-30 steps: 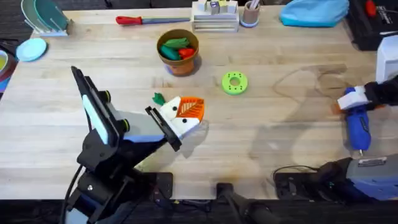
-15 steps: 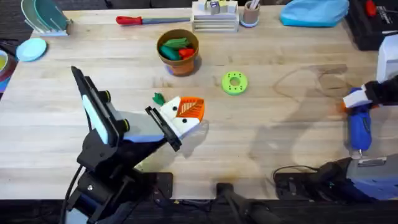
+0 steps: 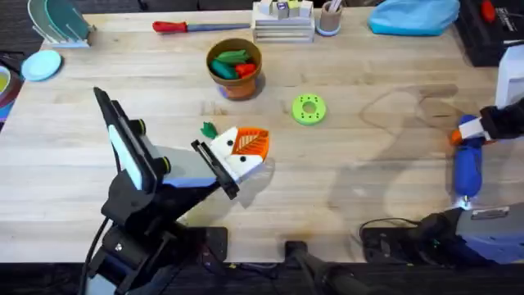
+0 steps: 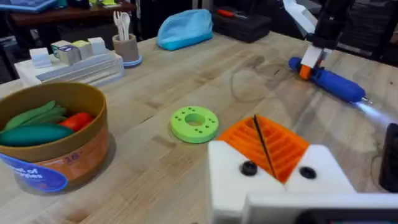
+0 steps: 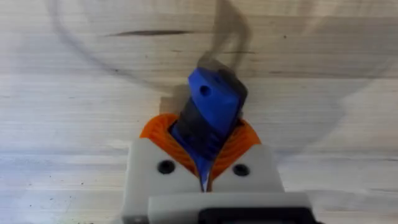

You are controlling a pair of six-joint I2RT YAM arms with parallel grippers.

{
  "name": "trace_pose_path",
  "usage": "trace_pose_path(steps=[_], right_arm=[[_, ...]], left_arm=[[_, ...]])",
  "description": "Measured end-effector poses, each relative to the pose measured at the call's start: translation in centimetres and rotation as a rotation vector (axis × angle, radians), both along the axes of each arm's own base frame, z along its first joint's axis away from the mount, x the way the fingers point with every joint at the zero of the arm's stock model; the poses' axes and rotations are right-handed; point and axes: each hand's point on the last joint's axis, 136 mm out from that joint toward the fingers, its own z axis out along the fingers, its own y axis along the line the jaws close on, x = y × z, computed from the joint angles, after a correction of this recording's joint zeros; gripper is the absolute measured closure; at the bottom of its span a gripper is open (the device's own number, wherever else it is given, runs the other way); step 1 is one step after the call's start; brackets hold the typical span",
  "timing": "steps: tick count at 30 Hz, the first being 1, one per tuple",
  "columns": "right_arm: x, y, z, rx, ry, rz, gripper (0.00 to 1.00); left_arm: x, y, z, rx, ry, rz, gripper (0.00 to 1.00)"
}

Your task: Pick up the gripper from the table and insert it into the empty holder that is missing its gripper. Then pick up a screw, insert it into the mounting hole, and use the screwdriver to tighten it. Finally, clean up the table by picking up the vegetable and placing it into the bucket.

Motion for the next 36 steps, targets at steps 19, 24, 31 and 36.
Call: trace_pose_path(steps=[19,24,31,36], right_arm=[[3.1,2.2,5.6,-0.054,-0.21,-0.001,0.976],[6.5,3.6,10.1,-0.108,-0.419,-0.019,0.976],[10.7,7.0,19.3,-0.116,-0.811,-0.041,0.976],[12.2,11.3,25.6,-0.019,-1.062,-0.028,0.976]], left_arm=[[0.7,0.6,0.0,0.003,0.0,0.05,0.997],[0.7,0.6,0.0,0.003,0.0,0.051,0.997],[0.7,0.6,0.0,0.003,0.0,0.051,0.997],[0.7,0.6,0.0,0.003,0.0,0.051,0.997]])
